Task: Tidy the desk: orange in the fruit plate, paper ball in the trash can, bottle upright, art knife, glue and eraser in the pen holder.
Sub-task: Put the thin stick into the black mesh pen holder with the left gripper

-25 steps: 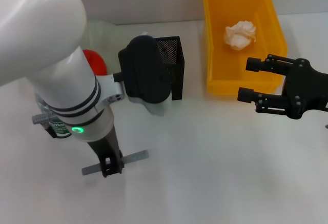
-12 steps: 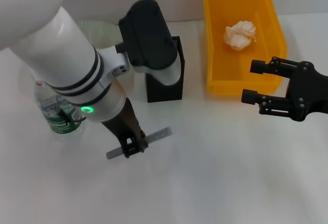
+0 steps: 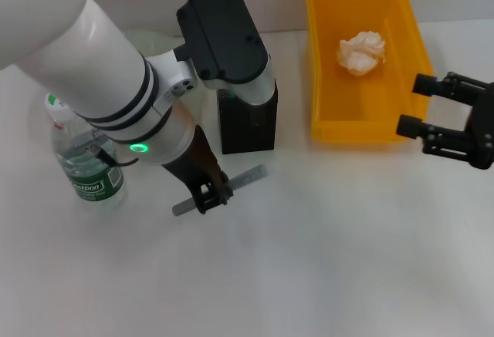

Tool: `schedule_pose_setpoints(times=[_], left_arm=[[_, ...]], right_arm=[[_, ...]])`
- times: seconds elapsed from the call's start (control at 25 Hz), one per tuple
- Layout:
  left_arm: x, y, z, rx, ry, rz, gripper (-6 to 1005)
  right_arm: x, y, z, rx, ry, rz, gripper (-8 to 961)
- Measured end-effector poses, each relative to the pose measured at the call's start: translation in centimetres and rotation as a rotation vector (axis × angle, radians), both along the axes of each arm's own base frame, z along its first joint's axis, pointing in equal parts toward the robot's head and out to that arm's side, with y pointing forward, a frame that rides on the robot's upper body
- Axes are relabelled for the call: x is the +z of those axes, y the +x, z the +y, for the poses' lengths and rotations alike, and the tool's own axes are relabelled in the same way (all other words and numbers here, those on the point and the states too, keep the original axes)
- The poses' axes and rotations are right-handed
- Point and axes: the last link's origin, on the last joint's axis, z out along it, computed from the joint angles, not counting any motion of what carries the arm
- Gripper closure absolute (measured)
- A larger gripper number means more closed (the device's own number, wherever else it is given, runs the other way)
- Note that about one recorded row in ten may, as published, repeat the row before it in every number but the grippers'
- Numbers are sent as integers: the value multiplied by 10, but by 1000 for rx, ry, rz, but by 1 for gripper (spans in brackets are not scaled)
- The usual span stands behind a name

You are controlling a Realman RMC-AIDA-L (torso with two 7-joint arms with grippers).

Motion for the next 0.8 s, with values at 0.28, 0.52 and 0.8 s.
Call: schedule_pose_setpoints(times=[0.28, 0.52, 0.8], left_arm=[[5, 4, 11, -1, 53, -52, 868], [12, 10, 17, -1, 87, -98, 868], [20, 16, 21, -6, 119, -141, 869]], right_arm=[[18, 12, -9, -35, 88, 31, 191], [27, 19, -17, -56, 135, 61, 191], [28, 22, -17, -68, 137, 66, 191]])
